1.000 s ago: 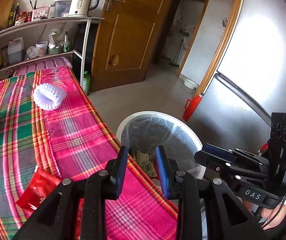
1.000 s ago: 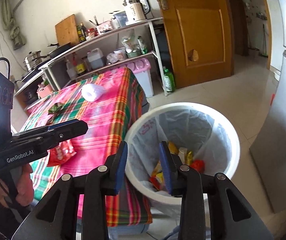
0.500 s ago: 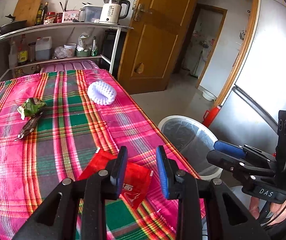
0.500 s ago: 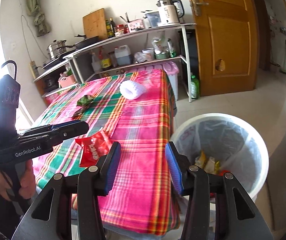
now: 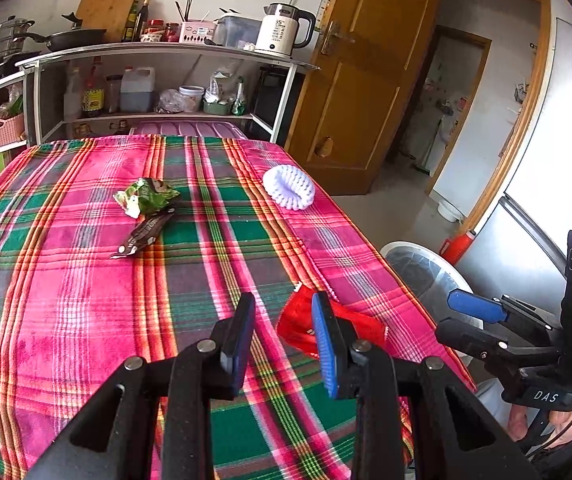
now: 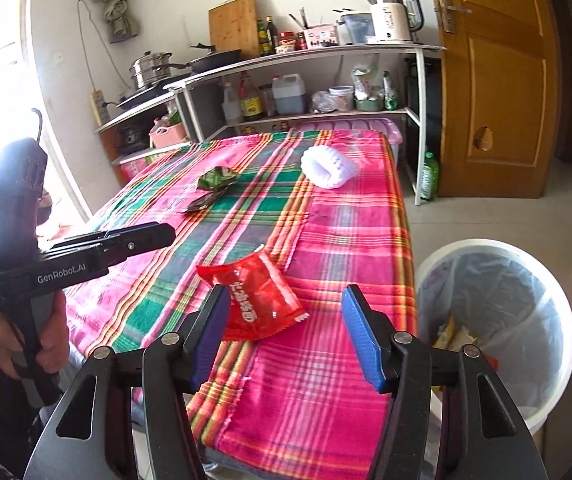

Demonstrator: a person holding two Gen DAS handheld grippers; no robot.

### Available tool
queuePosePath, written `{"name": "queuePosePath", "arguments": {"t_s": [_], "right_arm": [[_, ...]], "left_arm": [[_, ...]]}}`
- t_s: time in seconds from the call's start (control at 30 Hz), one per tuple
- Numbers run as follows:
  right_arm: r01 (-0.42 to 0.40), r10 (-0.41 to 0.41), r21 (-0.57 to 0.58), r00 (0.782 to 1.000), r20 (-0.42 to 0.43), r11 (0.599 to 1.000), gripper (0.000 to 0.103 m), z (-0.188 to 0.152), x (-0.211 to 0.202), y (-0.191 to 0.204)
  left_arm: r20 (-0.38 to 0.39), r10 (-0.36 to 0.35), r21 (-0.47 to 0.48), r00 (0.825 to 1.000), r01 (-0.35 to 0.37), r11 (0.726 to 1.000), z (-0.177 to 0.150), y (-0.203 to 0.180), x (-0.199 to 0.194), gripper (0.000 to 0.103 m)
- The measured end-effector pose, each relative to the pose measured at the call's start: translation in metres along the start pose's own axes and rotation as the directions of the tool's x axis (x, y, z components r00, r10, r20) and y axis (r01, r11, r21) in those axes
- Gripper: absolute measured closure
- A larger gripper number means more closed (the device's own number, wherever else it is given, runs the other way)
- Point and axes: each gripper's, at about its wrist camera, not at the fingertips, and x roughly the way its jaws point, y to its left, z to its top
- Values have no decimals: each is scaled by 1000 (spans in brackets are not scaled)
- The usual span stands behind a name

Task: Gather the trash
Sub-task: 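Move both open tools back toward the wrappers on the table, then grasp the red wrapper with the right tool while the left tool grasps the brown wrapper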

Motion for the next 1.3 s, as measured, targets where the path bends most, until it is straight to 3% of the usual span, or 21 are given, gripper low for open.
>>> {"name": "queuePosePath", "arguments": {"t_s": [0.43, 0.67, 0.77, 0.83, 0.93, 1.3], "right_arm": [[-50, 35, -145, 994, -104, 988, 44, 1, 57, 48], [-33, 1, -195, 986, -165, 980, 45, -3, 90, 58], [0, -39, -233, 985, -165, 973, 57, -4, 94, 63], [18, -60, -250, 985, -162, 968, 74, -3, 95, 64], [19, -60, -237, 984, -165, 971, 86, 0, 96, 61], [-1, -27, -173, 987, -157, 985, 91, 11, 95, 51]], "left_arm": [[17, 50, -66, 999, -49, 997, -4, 43, -10, 72], [15, 76, -93, 997, -74, 993, 0, 63, -8, 66], [16, 90, -95, 996, -88, 992, 4, 71, -4, 64], [16, 100, -95, 995, -98, 991, 7, 75, 0, 60], [10, 116, -88, 993, -115, 989, 13, 81, 9, 54], [-52, 163, -55, 985, -166, 985, 32, 96, 51, 50]]}}
